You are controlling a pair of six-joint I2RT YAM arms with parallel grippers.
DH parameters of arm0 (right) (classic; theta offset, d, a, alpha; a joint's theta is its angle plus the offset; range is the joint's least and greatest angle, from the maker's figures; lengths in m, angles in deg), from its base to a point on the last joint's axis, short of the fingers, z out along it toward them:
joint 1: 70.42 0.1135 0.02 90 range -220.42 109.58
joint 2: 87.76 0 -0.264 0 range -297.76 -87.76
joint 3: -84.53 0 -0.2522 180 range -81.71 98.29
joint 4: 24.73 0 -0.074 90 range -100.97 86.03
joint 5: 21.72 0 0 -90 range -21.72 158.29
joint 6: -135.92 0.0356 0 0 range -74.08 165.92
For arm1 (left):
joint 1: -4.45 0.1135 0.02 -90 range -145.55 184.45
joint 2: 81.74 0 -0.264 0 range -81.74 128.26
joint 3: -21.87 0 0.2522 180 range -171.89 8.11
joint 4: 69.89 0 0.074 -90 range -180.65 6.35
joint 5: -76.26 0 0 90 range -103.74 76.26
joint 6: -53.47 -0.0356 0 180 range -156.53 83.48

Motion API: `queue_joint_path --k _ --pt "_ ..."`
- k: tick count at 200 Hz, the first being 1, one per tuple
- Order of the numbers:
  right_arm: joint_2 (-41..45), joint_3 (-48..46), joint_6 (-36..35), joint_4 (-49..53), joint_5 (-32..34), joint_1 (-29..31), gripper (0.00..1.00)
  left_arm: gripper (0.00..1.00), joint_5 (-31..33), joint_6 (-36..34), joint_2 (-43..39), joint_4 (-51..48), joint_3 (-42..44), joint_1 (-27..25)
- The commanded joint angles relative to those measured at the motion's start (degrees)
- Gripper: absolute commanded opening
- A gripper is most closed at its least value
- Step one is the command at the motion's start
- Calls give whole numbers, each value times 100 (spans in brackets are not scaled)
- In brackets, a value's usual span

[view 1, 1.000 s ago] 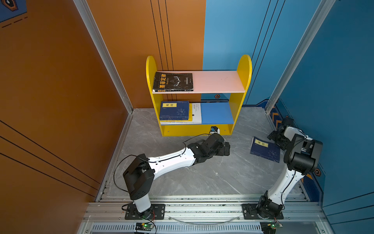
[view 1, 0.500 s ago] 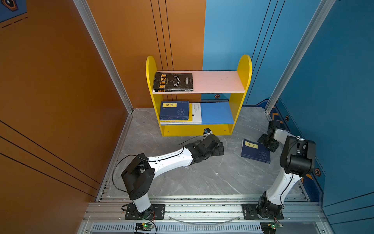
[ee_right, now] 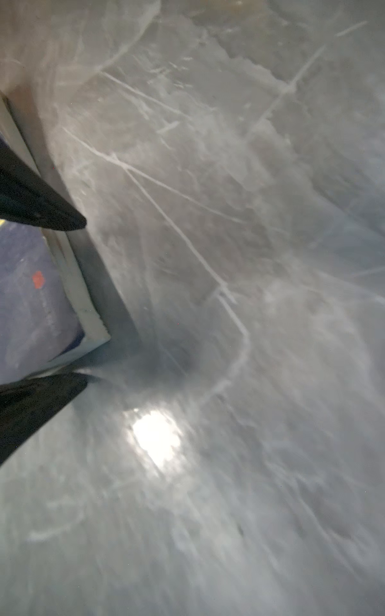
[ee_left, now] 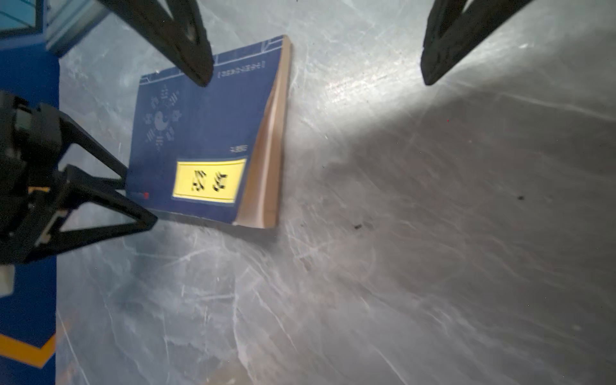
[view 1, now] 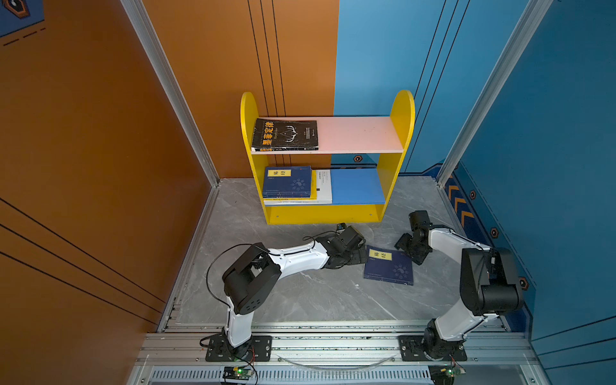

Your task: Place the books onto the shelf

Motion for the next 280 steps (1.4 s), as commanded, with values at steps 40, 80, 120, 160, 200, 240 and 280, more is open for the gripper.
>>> queue_joint_path --k 40,80,120,160,200,240,280 --pt "-38 -290 388 303 -681 342 70 97 -1212 -540 277 -560 -544 -715" --pt "-34 -399 35 426 -788 416 68 97 -1380 -30 398 -415 -294 -933" --pt "47 -544 -148 469 -1038 434 66 97 -1195 505 529 87 48 -1065" --pt "242 -651 -403 688 -1297 549 64 97 -258 1090 421 299 505 -974" --pt "527 -802 -541 934 -1603 1021 63 97 729 1373 145 536 804 -704" --pt "927 -850 -595 1276 -1805 1578 64 98 1647 1555 -764 611 1472 -317" --pt "1803 -353 -885 1635 -1230 1585 71 98 1776 1670 -1516 738 2160 -55"
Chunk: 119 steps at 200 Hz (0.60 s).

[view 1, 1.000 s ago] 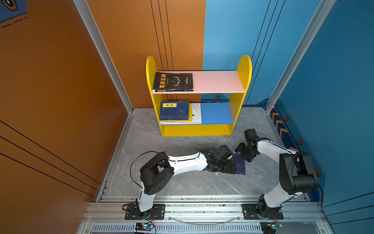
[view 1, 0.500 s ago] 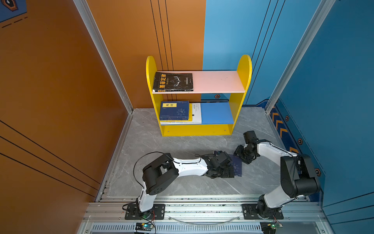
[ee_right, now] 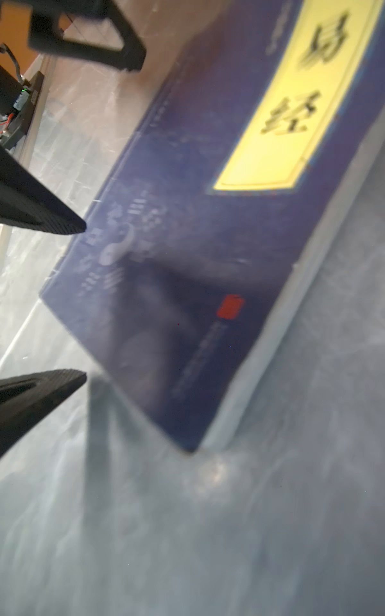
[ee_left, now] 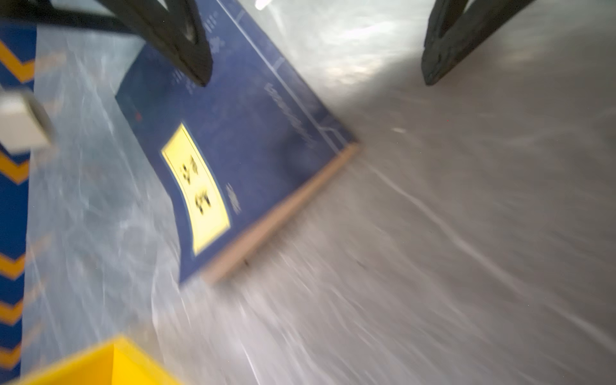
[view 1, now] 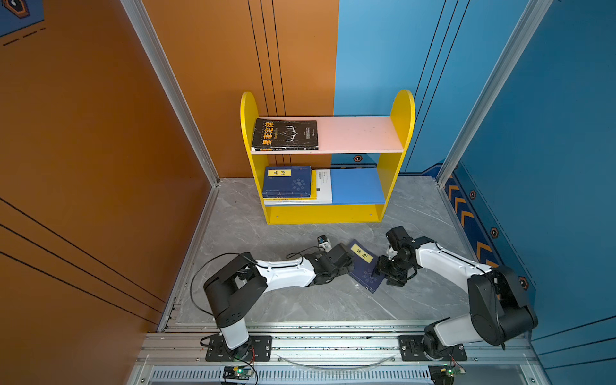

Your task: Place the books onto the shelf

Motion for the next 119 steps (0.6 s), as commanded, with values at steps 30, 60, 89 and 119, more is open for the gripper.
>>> queue_joint_path --k 30,60,89,119 --pt "745 616 -486 -364 810 -136 73 97 203 496 -318 -210 107 5" --pt "63 920 -727 -1011 932 -263 71 96 92 1206 -37 -69 -38 -175" --pt "-684 1186 -879 -1275 982 -283 68 94 101 1750 324 152 -258 -381" --pt "-1124 1201 -855 -1425 1003 -306 64 93 134 2214 593 396 -347 -554"
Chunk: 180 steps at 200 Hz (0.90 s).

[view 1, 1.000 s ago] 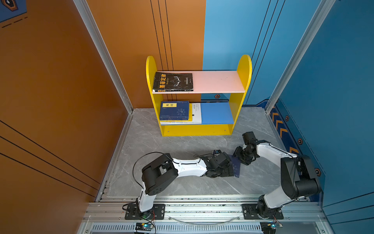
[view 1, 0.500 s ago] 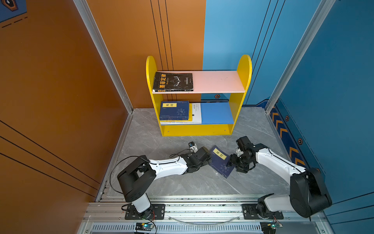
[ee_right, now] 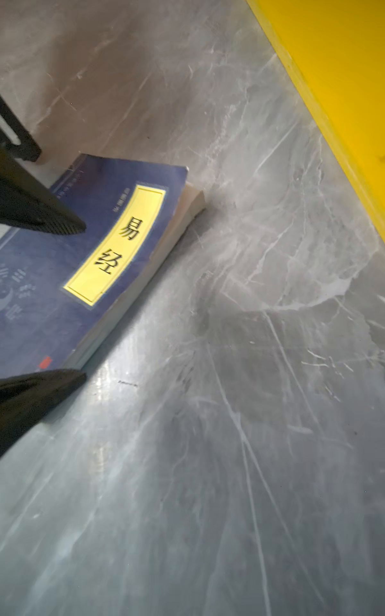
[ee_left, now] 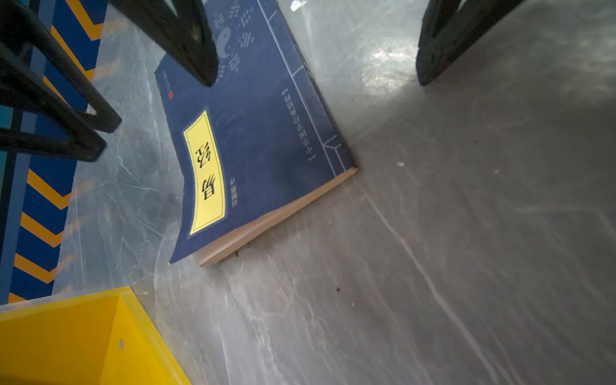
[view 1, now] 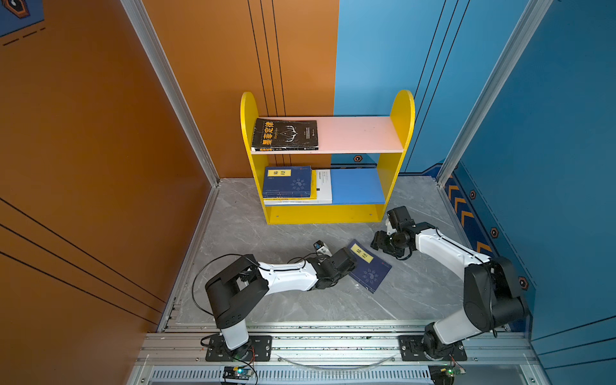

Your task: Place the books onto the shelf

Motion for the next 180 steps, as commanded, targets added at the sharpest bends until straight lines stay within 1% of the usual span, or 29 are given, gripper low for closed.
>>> queue_joint_path --k 1,23,41,53,66,71,74,80,119,141,161,180 --pt "-214 134 -122 -207 188 -31 64 93 27 593 188 200 -159 -126" --pt "-495 69 -101 -241 222 -7 59 91 -73 804 373 429 -154 -150" --pt "-685 35 -127 -271 192 28 58 90 -165 879 549 608 -224 -168" --pt "-821 50 -168 -229 175 72 57 90 -224 879 658 827 -248 -167" --pt "-975 61 -197 -222 105 116 54 87 -268 852 760 1106 -257 -189" --pt "-1022 53 -202 -237 49 133 53 87 -282 807 791 1315 -241 -179" --pt "-1046 47 -200 -256 -1 139 52 83 -291 773 802 1437 -213 -177" --pt "-1079 6 -192 -319 -102 158 51 80 -281 719 820 1673 -169 -177" --pt "-1260 -77 -138 -645 -761 370 49 80 -322 -129 782 3960 257 -136" --pt "-1305 46 -164 -661 -974 543 49 78 -306 -403 749 4654 342 -137" --pt "-1331 170 -165 -633 -1057 625 49 70 -268 -505 749 5268 490 -120" --pt "-1386 278 -173 -582 -1136 637 49 66 -179 -561 708 5681 644 -107"
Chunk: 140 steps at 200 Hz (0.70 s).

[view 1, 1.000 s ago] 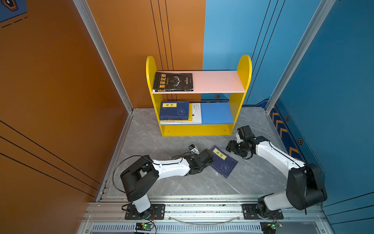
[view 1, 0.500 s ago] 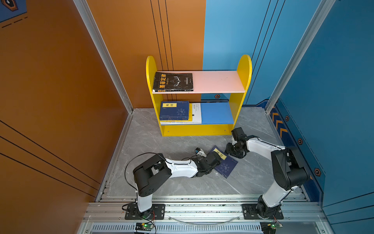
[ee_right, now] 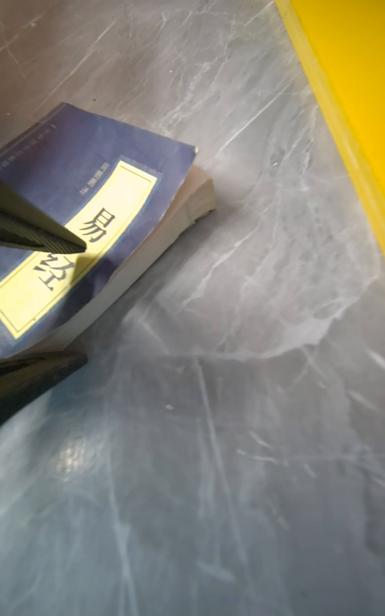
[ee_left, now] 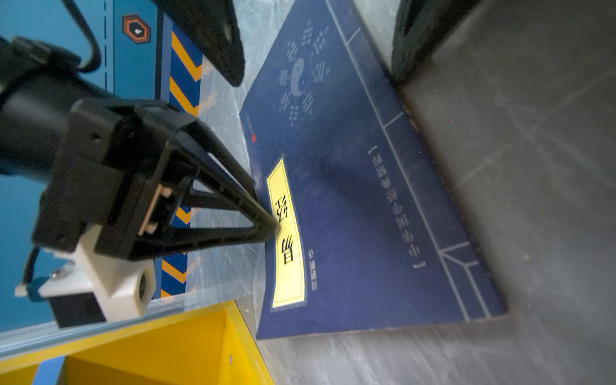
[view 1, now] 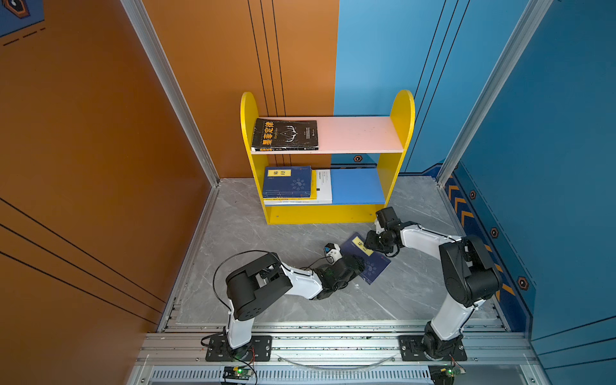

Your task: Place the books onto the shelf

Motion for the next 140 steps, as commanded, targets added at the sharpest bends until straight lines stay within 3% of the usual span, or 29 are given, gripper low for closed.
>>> queue_joint_path --k 1,37,94,140 --pt "-280 -3 32 418 -1078 385 49 67 -31 -331 -66 2031 -73 11" --pt "-355 116 32 479 -1171 385 49 72 194 -599 -379 2135 71 20" --pt "-376 157 41 506 -1207 384 48 72 334 -741 -480 2448 149 18" --pt "-374 173 41 539 -1177 337 48 72 566 -379 -374 2429 323 14"
